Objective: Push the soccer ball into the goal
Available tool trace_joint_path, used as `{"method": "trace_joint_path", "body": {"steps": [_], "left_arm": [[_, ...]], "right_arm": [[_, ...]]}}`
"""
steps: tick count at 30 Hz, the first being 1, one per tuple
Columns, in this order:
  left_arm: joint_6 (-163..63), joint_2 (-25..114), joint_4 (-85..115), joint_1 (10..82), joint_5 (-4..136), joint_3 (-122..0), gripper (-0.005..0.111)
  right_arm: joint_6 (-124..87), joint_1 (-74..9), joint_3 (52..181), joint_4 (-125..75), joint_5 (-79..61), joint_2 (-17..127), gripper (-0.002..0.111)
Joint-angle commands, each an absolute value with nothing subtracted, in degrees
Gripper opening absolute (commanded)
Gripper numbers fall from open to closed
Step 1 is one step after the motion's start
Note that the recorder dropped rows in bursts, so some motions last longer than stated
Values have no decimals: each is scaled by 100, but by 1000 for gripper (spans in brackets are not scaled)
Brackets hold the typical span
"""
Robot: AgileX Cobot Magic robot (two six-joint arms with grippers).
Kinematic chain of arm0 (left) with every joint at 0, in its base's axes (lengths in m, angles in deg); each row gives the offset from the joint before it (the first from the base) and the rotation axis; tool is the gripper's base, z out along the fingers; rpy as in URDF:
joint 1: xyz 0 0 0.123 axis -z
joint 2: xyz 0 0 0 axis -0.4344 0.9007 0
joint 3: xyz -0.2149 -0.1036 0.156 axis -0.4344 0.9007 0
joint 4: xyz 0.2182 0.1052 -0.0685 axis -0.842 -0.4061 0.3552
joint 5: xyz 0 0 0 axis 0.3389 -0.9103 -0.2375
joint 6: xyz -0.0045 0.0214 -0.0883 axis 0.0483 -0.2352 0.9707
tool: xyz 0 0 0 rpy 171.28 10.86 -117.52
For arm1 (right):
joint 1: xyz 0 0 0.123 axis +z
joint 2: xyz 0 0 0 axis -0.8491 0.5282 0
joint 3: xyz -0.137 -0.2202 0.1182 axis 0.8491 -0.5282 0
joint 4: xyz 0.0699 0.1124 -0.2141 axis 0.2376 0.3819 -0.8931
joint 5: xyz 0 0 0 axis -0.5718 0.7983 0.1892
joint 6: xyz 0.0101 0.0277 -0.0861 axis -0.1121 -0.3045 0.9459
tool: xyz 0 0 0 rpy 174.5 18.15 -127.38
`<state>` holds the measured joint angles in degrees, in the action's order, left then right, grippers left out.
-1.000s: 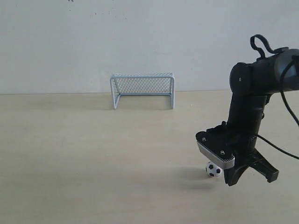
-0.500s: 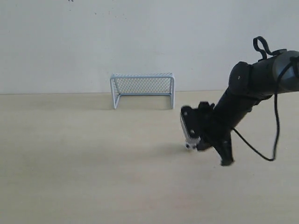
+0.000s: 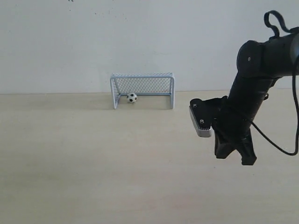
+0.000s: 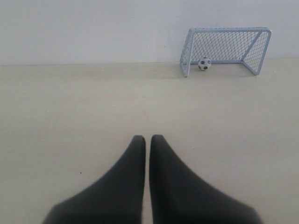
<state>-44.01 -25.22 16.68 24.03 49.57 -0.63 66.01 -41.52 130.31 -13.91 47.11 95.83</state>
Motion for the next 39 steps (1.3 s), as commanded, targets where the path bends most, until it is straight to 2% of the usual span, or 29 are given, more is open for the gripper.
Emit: {"method": "trace_joint_path", "body": {"steps": [1, 5, 11, 17, 21, 26, 39], "left_arm": [[-4424, -2539, 1656, 2429, 4952, -41, 4], [-4424, -2539, 1656, 2429, 4952, -41, 4], [-4424, -2539, 1656, 2429, 4952, -41, 4], [-4424, -2539, 1656, 2429, 4952, -41, 4], [-4424, -2539, 1656, 2429, 4952, -41, 4], [-4424, -2539, 1656, 2429, 4952, -41, 4], [-4424, -2539, 1656, 2429, 4952, -41, 4]], "right_arm": [[5989, -4161, 13046, -1730, 5480, 9111, 0], [5672, -4330, 13046, -1551, 5844, 8754, 0], [5529, -5122, 12914, -1064, 6098, 8163, 0], [5591, -6279, 12159, -719, 6098, 7351, 0], [5585, -7105, 11466, -72, 5606, 6789, 0], [5545, -7746, 10729, 710, 5426, 6313, 0], [5765, -7844, 9136, 2090, 5426, 5564, 0]]}}
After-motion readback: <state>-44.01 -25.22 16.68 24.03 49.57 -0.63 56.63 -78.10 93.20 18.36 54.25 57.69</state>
